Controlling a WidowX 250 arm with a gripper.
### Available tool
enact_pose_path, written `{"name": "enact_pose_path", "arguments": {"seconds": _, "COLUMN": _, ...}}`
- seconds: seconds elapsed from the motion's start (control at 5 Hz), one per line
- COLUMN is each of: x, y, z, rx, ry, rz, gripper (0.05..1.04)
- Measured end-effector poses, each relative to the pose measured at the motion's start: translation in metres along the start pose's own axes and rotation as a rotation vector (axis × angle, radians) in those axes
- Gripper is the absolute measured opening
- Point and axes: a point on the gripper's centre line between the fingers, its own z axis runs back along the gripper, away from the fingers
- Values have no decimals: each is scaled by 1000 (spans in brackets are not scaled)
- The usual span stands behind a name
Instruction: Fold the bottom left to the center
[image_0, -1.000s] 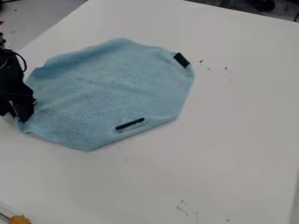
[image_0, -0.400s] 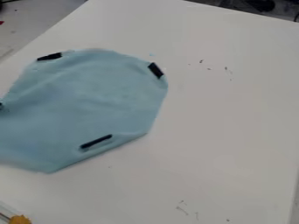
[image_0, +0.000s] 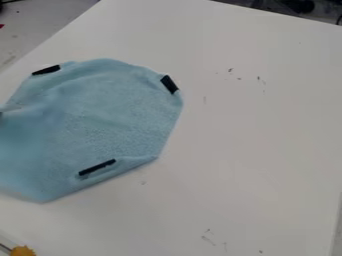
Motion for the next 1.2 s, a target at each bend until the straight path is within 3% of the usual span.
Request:
{"name": "enact_pose_path", "arguments": {"seconds": 0.2, "x": 45, "y": -35, "z": 19, "rx": 10, "ry": -12, "rz": -91, "gripper": 76}}
{"name": "enact_pose_path", "arguments": {"seconds": 0.4, "x": 75, "y": -71, "z": 14, "rx": -7, "ry": 32, "rz": -150, "gripper": 74}}
{"name": "enact_pose_path", "arguments": {"seconds": 0.6, "x": 93, "y": -106, "z": 3, "rx": -54, "ry": 40, "rz": -193, "gripper": 72}}
{"name": "enact_pose_path", "arguments": {"seconds": 0.8, "x": 100, "y": -126, "z": -14, "rx": -110, "ry": 41, "rz": -212, "gripper": 71}}
{"name": "enact_pose_path", "arguments": {"seconds": 1.0, "x": 109, "y": -136, "z": -13, "rx": -140, "ry": -19, "rz": -214, "gripper": 89}}
{"name": "enact_pose_path", "arguments": {"seconds": 1.2, "x": 111, "y": -145, "z": -17, "rx": -171, "ry": -25, "rz": -237, "gripper": 251}}
